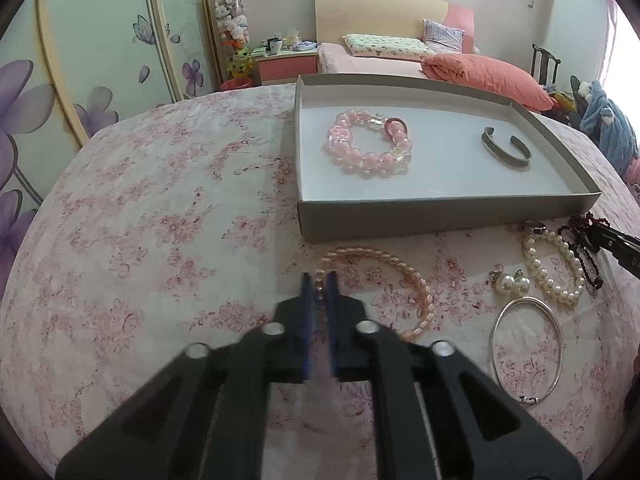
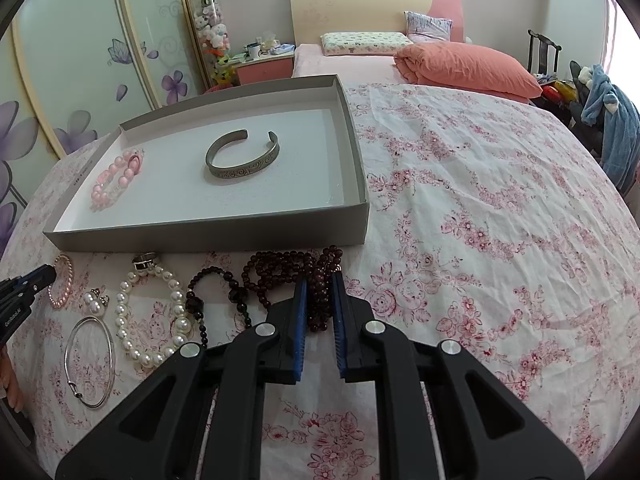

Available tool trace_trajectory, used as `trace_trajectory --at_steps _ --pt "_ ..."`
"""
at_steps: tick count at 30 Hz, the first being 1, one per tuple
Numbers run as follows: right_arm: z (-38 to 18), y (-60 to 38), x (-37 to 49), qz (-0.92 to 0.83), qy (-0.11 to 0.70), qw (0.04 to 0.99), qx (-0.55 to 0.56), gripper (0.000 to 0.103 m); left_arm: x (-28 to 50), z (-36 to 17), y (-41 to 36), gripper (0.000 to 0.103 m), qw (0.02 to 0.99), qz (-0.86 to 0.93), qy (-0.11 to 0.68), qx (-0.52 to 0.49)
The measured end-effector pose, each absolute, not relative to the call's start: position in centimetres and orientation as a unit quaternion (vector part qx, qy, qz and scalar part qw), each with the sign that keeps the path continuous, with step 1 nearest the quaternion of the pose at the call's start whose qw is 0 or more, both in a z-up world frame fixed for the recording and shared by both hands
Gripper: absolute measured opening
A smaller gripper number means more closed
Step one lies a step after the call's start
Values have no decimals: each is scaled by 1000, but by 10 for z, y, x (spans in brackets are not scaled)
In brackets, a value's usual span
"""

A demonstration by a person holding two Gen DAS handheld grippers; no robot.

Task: Organize jewelry
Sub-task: 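Grasp the dark red bead necklace with the right gripper while the left grasps the pink pearl bracelet, then lift both strands into the grey tray and open both grippers to release them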

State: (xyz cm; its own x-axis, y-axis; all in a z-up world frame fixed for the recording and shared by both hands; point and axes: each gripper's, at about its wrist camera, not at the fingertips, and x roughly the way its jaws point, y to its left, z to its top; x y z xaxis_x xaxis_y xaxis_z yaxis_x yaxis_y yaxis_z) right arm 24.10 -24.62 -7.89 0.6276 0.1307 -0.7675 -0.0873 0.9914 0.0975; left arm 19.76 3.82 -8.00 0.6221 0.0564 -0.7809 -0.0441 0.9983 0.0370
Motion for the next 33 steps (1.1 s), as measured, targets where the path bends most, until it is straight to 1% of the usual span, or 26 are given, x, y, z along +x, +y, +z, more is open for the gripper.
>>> trace_trajectory --at_steps 2,5,14,22,33 --pt "-79 -250 241 63 426 902 37 10 196 -79 38 7 900 26 435 3" --pt "-77 -257 235 69 419 903 62 10 191 -76 42 6 901 22 433 -10" --pt "-35 -249 206 108 345 929 85 9 165 -36 45 6 929 3 368 -45" --pt "-14 -239 187 135 316 934 99 9 147 -19 36 6 939 -5 339 -52" --pt "5 -216 160 163 277 944 71 9 130 0 20 6 950 -13 309 -46"
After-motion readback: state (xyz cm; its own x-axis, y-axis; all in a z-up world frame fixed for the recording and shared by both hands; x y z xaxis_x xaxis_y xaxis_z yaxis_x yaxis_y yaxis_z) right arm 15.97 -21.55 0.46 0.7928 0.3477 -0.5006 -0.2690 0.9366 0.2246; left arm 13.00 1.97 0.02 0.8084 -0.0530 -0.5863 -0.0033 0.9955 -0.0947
